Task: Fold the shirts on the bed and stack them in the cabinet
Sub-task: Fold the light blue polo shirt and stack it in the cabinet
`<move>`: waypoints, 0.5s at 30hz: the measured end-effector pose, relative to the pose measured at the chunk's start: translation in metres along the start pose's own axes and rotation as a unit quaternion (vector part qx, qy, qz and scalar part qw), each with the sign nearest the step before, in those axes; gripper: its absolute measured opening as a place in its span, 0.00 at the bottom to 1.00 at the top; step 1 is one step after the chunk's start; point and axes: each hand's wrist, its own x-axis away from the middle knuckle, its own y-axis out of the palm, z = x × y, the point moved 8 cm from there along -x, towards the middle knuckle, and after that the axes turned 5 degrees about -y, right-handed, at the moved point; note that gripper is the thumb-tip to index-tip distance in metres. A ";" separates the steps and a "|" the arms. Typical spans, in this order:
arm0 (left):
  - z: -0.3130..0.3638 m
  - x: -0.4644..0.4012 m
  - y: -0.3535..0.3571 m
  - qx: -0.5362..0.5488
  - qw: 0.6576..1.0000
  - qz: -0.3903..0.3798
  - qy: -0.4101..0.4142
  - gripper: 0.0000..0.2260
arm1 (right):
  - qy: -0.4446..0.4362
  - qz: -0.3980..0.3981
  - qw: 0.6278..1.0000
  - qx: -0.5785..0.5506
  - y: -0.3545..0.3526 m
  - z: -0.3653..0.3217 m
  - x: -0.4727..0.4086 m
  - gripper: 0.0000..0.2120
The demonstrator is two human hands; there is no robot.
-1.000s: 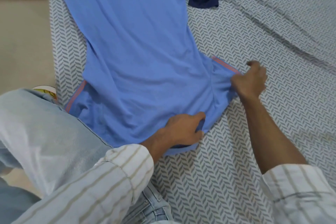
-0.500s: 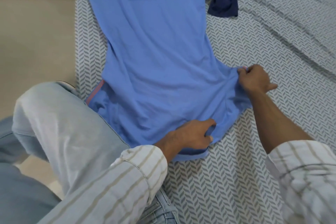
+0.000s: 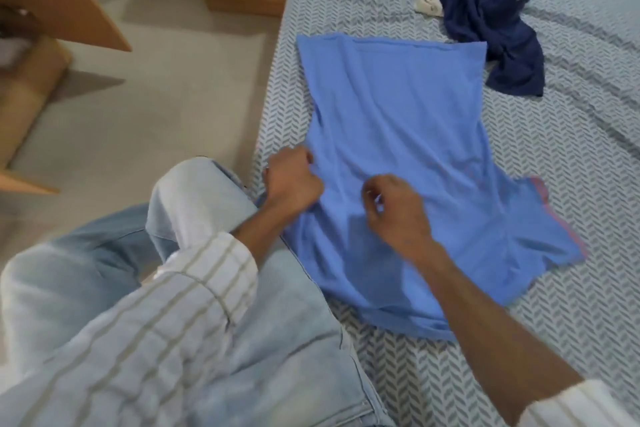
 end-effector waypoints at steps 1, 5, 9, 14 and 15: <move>-0.016 -0.005 -0.009 -0.024 0.999 0.002 -0.031 0.17 | -0.023 -0.031 0.999 -0.017 0.016 -0.024 0.006 0.09; -0.067 0.000 -0.005 -0.022 0.989 -0.117 -0.083 0.18 | -0.129 -0.131 0.983 0.006 0.069 -0.091 0.030 0.11; -0.084 0.011 -0.007 -0.038 0.984 -0.154 -0.083 0.04 | -0.133 -0.213 0.960 0.122 0.109 -0.108 0.044 0.21; -0.096 0.022 -0.038 0.085 0.977 -0.104 -0.164 0.09 | -0.135 -0.253 0.958 -0.012 0.121 -0.123 0.052 0.05; -0.100 0.023 -0.043 0.093 0.976 -0.090 -0.173 0.11 | -0.125 -0.268 0.953 -0.062 0.118 -0.123 0.052 0.05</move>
